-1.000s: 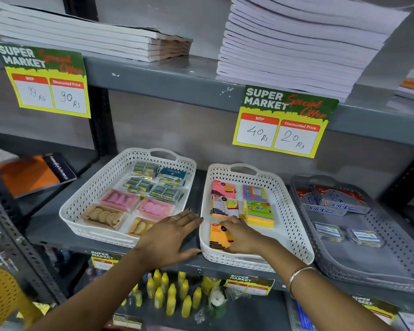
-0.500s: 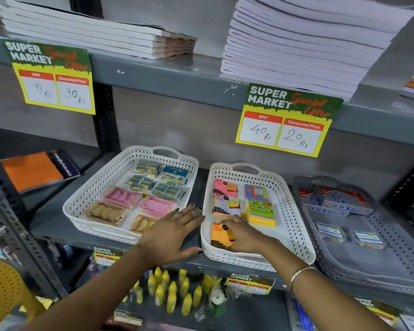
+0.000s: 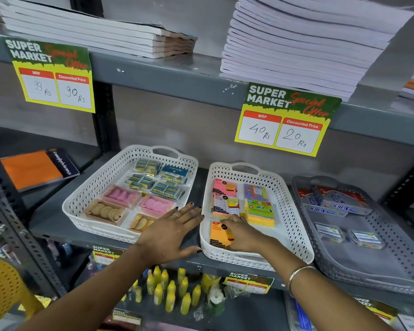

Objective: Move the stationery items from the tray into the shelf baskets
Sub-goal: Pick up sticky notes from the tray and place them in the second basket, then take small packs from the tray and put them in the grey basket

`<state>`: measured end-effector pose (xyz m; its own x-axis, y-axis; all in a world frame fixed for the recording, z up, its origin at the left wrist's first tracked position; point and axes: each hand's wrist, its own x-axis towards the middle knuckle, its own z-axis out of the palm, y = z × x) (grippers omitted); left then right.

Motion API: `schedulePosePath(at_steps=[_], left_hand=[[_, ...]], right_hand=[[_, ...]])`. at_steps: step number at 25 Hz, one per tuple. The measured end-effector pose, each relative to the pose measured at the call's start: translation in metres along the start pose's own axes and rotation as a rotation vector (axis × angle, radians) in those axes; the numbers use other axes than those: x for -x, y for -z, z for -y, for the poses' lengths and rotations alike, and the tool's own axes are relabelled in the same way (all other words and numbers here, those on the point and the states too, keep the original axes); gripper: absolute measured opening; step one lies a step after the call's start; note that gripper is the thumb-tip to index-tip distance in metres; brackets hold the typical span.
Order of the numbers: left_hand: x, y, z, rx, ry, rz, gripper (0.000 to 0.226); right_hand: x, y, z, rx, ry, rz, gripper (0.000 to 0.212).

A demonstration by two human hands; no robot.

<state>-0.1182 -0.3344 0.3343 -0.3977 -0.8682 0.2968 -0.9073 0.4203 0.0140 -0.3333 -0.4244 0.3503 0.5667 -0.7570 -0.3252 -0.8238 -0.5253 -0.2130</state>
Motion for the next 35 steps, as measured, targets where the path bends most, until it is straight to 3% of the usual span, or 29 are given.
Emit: schedulePosePath(at_steps=[7,11,16,20,23,27,31,35], left_hand=[[-0.001,0.0,0.001,-0.015,-0.008,-0.02,0.079],[0.003,0.007,0.0,-0.028,0.008,-0.07,0.078],[0.064,0.021,0.019,-0.03,0.279,-0.263,0.074],[0.17,0.018,0.038,-0.004,0.644,-0.357,0.07],[0.269,-0.021,0.037,-0.005,0.948,-0.3,0.067],[0.391,-0.102,0.005,0.054,1.309,-0.103,0.077],[0.459,-0.185,-0.045,0.159,1.455,0.172,0.086],[0.476,-0.235,-0.079,0.201,1.455,0.298,0.085]], right_hand=[[0.004,0.008,0.002,-0.004,-0.008,0.017,0.077],[0.007,0.043,0.023,-0.018,0.035,-0.208,0.06],[-0.007,0.076,0.121,-0.144,0.322,-0.534,0.03],[-0.014,0.042,0.241,-0.328,0.632,-0.54,0.019],[-0.025,-0.032,0.31,-0.358,0.776,-0.403,0.017],[-0.063,-0.19,0.361,-0.154,0.815,0.036,0.022],[-0.09,-0.343,0.366,0.097,0.801,0.406,0.034],[-0.094,-0.433,0.358,0.382,0.86,0.559,0.048]])
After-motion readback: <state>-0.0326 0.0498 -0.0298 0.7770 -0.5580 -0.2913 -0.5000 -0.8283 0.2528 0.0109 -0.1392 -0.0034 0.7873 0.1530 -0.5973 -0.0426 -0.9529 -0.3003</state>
